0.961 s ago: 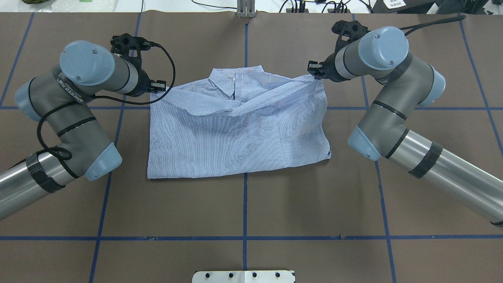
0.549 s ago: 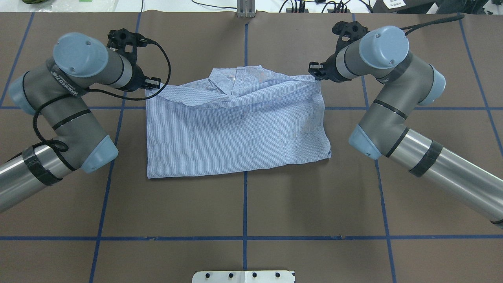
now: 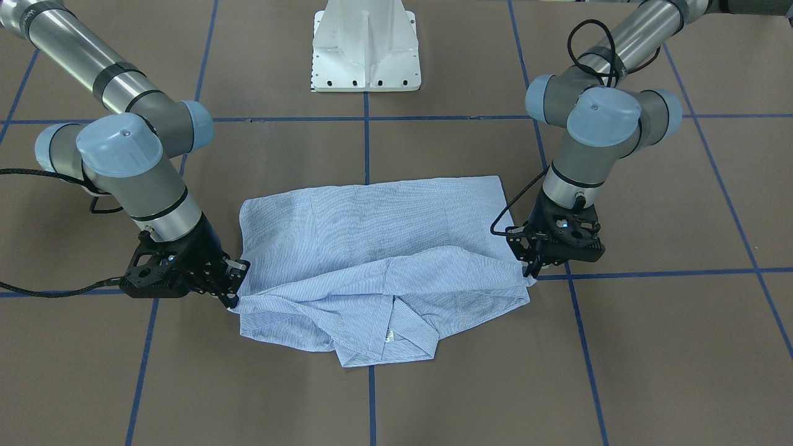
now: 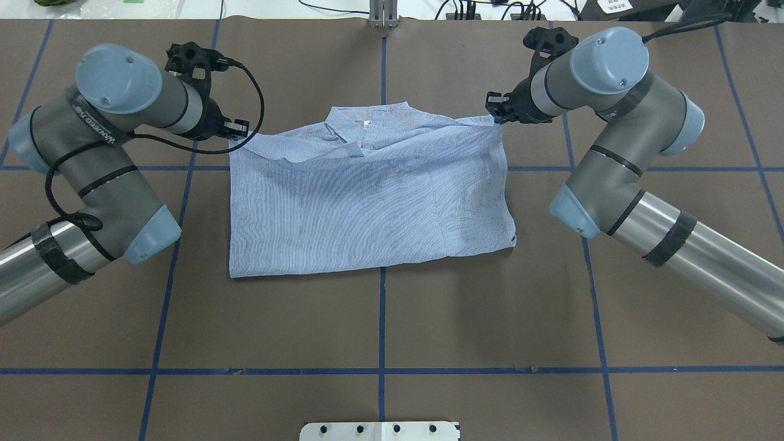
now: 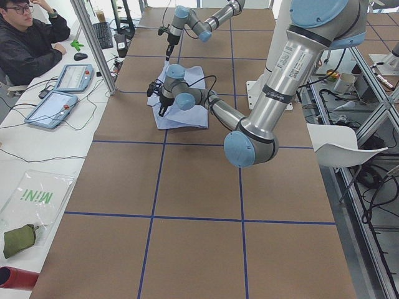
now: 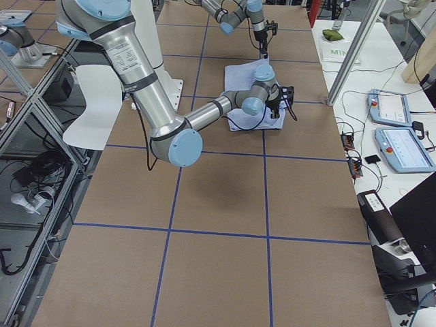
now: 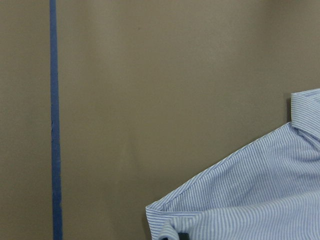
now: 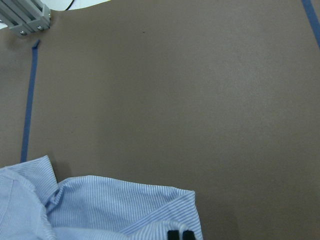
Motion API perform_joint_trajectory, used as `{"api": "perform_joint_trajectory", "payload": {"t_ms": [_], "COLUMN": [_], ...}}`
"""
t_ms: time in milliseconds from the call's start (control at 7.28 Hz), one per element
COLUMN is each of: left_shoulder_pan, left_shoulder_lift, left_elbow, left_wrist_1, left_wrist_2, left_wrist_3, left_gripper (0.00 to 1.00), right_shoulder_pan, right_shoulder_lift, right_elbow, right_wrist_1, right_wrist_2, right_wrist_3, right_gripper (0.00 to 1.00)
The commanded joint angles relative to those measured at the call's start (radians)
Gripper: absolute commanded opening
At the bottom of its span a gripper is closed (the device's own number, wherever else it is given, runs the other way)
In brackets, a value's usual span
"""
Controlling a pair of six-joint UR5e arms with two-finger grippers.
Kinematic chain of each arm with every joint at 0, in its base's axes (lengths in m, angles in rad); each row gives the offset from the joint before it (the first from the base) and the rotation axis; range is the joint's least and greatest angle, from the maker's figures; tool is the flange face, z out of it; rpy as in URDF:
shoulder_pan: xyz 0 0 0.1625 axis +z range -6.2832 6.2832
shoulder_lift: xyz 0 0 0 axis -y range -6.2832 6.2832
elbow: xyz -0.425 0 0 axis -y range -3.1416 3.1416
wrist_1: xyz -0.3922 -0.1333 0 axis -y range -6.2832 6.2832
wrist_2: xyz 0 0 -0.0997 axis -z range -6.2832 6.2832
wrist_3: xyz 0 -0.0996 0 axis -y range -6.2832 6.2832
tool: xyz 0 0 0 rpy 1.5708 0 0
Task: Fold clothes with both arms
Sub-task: 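Lay the hem near the collar and open both grippers, then lower the left gripper toward the folded shirt's side while the right arm lifts away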
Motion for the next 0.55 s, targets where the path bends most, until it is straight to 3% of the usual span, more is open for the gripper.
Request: {"api": "perform_joint_trajectory", "payload": {"t_ms": [0, 137, 412], "left_shoulder_pan": [-0.067, -0.078, -0.043], "left_shoulder_lift": [0.001, 0.011, 0.073], "left_elbow": [-0.001, -0.013, -0.109], "left_wrist_1": [-0.044, -0.052, -0.052], "left_wrist_2": [-0.16, -0.234, -0.23], "left_wrist_3": [0.038, 0.035, -0.064], "left_gripper": [1.0, 1.0, 1.0], "right_shoulder_pan": [0.036, 0.066, 0.079], "right_shoulder_lift": [0.012, 0.009, -0.016], "right_elbow": [-0.007, -0.007, -0.006], "right_wrist_1": [-0.008, -0.011, -0.016], "right_wrist_2": [0.068, 0.137, 0.153], "right_wrist_3": [-0.007, -0.022, -0.12], "right_gripper": [1.0, 1.0, 1.0]}}
